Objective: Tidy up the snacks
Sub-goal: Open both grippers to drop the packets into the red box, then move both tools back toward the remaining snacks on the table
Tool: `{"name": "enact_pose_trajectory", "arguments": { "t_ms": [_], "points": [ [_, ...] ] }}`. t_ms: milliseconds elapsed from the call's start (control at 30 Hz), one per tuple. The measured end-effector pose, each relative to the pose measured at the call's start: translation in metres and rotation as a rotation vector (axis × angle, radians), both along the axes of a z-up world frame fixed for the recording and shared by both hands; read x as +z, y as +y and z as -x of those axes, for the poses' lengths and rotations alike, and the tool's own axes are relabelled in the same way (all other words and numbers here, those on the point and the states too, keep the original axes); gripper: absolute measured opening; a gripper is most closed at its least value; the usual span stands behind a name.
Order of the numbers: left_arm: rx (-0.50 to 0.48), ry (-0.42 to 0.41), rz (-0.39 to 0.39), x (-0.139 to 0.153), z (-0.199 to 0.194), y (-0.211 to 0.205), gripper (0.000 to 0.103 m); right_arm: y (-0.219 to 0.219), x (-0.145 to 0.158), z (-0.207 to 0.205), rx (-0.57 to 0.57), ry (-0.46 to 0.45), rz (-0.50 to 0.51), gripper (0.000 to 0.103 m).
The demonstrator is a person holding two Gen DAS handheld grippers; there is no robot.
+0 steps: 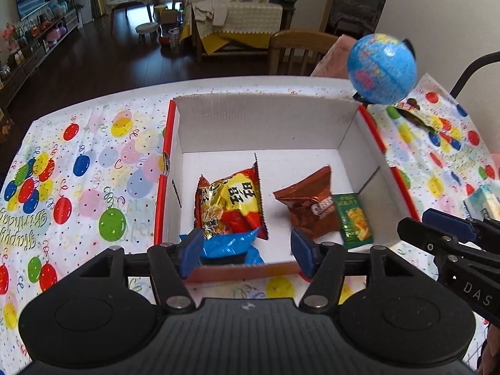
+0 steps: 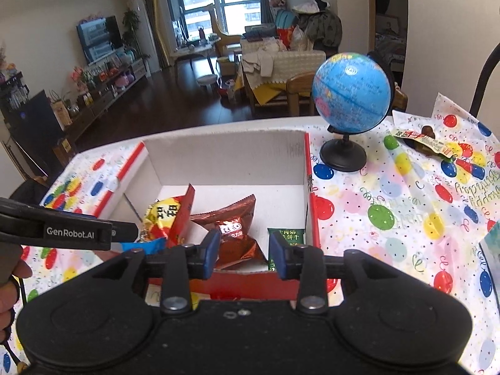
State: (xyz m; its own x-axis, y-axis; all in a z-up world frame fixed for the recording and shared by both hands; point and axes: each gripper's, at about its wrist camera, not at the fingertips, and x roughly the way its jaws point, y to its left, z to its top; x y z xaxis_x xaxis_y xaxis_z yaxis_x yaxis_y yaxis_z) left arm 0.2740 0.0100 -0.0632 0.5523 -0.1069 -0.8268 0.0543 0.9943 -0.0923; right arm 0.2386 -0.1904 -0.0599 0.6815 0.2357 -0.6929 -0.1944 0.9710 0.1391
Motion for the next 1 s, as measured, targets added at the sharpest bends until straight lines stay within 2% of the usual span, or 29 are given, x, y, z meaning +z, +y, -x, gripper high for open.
{"name": "enact_pose_trajectory", "arguments": {
  "t_ms": [167, 233, 400, 467, 533, 600, 667, 833, 1000],
  "points": [
    [0.0, -0.042, 0.011, 0.017, 0.025, -0.005, 0.065, -0.005, 0.013, 0.021, 0.014, -0.026, -0.026, 0.041],
    [-0.006, -0.062, 0.007, 0.024, 0.036, -0.009, 0.065, -0.008, 0.018, 0.029, 0.015, -0.043, -0.032, 0.052],
    [-0.015, -0.1, 0.02, 0.038, 0.061, -0.015, 0.066, -0.014, 0.031, 0.052, 0.036, -0.073, -0.039, 0.053],
    [-0.016, -0.117, 0.025, 0.044, 0.071, -0.017, 0.072, -0.016, 0.035, 0.062, 0.041, -0.083, -0.042, 0.055],
    [-0.015, -0.134, 0.031, 0.049, 0.08, -0.018, 0.073, -0.019, 0.04, 0.07, 0.042, -0.096, -0.045, 0.063],
    [-0.016, -0.145, 0.04, 0.053, 0.089, -0.019, 0.074, -0.022, 0.043, 0.079, 0.042, -0.107, -0.049, 0.064],
    [-0.016, -0.153, 0.048, 0.056, 0.098, -0.02, 0.076, -0.024, 0.046, 0.087, 0.044, -0.113, -0.053, 0.066],
    [-0.018, -0.178, 0.069, 0.06, 0.12, -0.019, 0.08, -0.029, 0.05, 0.106, 0.058, -0.119, -0.067, 0.078],
    [-0.027, -0.193, 0.077, 0.06, 0.14, -0.018, 0.085, -0.031, 0.048, 0.123, 0.056, -0.126, -0.076, 0.084]
  ]
}}
